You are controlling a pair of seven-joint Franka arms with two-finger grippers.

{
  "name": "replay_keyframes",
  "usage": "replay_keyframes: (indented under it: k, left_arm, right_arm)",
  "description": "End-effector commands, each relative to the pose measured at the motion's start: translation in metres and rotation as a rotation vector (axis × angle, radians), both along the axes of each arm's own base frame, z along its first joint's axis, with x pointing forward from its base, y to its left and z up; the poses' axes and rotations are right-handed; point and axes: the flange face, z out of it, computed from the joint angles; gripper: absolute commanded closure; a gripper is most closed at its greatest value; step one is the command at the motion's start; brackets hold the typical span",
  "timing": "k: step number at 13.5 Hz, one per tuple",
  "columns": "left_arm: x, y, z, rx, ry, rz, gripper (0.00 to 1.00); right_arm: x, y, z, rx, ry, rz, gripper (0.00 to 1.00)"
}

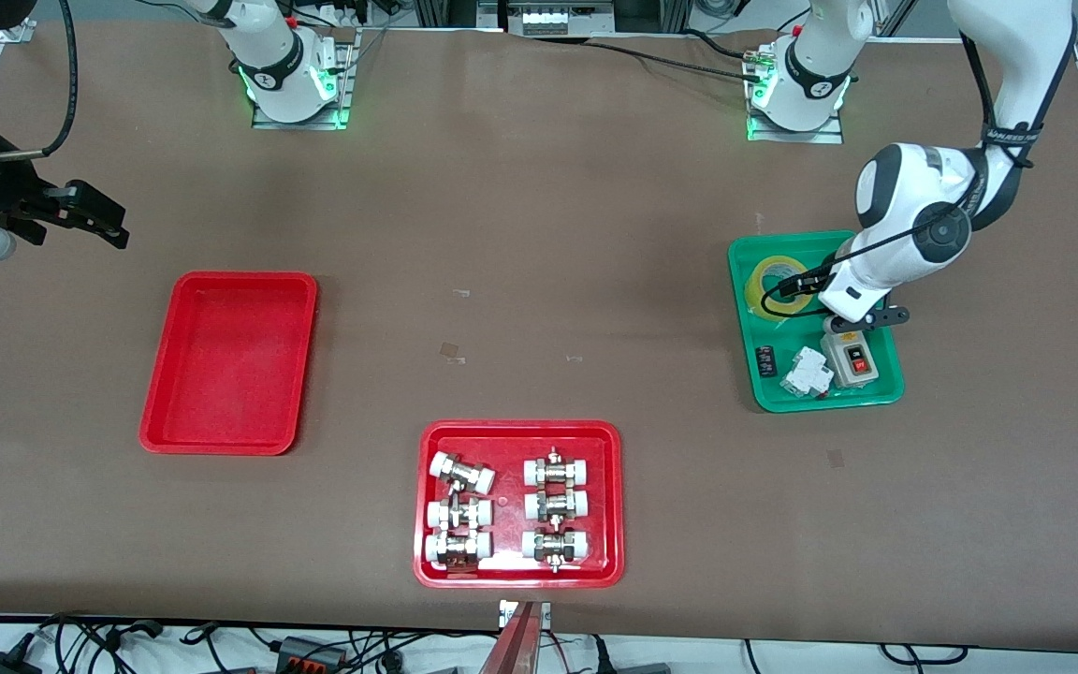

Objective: Left arm passes tape to right arm into tray
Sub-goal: 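Lower the left gripper onto the yellow tape roll in the green tray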

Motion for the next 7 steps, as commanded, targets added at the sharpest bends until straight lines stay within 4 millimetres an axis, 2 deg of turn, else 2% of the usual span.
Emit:
replay_keyframes:
  k: [1, 3, 4, 6, 7]
  left_arm:
    - [-0.002, 0.004, -0.006, -0.004, -0.014, 0.011, 0.1]
    - [-0.013, 0.005, -0.016, 0.003, -0.033, 0.055, 0.23]
    - [-0.014, 0.004, -0.017, 0.003, -0.04, 0.059, 0.36]
    - [-0.014, 0.004, -0.017, 0.004, -0.04, 0.062, 0.82]
    - [-0.014, 0.004, -0.016, 0.004, -0.039, 0.062, 0.99]
  right_arm:
    - [-0.003, 0.004, 0.003, 0.01, 0.003, -0.008, 0.0]
    - [-0.003, 0.004, 0.004, 0.01, 0.001, -0.008, 0.0]
    - [-0.003, 0.004, 0.003, 0.01, 0.003, -0.008, 0.0]
    - [-0.003, 0.004, 0.003, 0.01, 0.003, -0.008, 0.0]
    - [-0.003, 0.004, 0.003, 0.01, 0.003, -0.008, 0.0]
